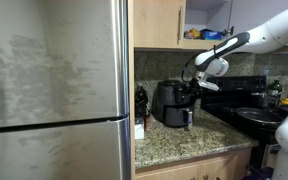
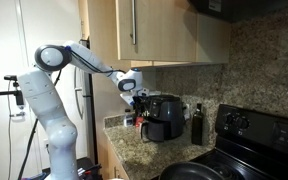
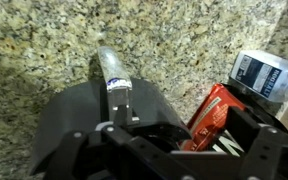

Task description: Turn on the air fryer

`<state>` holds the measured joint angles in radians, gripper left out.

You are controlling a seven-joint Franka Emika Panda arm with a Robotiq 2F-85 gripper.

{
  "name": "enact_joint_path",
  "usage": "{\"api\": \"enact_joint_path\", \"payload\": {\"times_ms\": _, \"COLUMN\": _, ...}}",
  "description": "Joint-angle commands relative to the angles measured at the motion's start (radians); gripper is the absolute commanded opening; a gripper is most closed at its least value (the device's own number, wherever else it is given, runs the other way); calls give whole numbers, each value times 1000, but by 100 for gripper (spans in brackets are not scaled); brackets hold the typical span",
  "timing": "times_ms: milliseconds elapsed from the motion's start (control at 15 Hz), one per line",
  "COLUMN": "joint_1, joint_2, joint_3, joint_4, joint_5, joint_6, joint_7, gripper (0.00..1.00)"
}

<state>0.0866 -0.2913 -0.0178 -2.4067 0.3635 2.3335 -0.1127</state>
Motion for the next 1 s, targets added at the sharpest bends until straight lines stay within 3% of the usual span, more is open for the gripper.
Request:
{"api": "enact_joint_path", "payload": {"times_ms": 0, "joint_1": 3, "joint_2": 4, "joint_3": -14, "joint_4": 2, "joint_5": 36, "joint_6": -2, "joint_7": -40, "gripper": 100}}
{"api": "enact_joint_path", "payload": {"times_ms": 67, "joint_1": 5, "joint_2": 5, "joint_3": -26, "joint_4": 2, "joint_5": 52, "joint_6": -2, "joint_7": -61, "gripper": 100}}
{"api": "enact_joint_path", "payload": {"times_ms": 400, "joint_1": 84, "joint_2": 64, "joint_3": -3, "joint_4": -57, "joint_5": 196, "joint_6": 427, "joint_7": -140, "gripper": 100}}
{"api": "enact_joint_path", "payload": {"times_ms": 533, "joint_1": 104, "joint_2": 86, "joint_3": 9, "joint_4": -91, "joint_5": 180, "joint_6": 529, "joint_7": -129, "gripper": 100}}
{"api": "enact_joint_path", "payload": {"times_ms": 933, "joint_1": 103, "joint_2": 85, "joint_3": 5, "joint_4": -76, "joint_5": 156, "joint_6": 501, "joint_7": -98, "gripper": 100}}
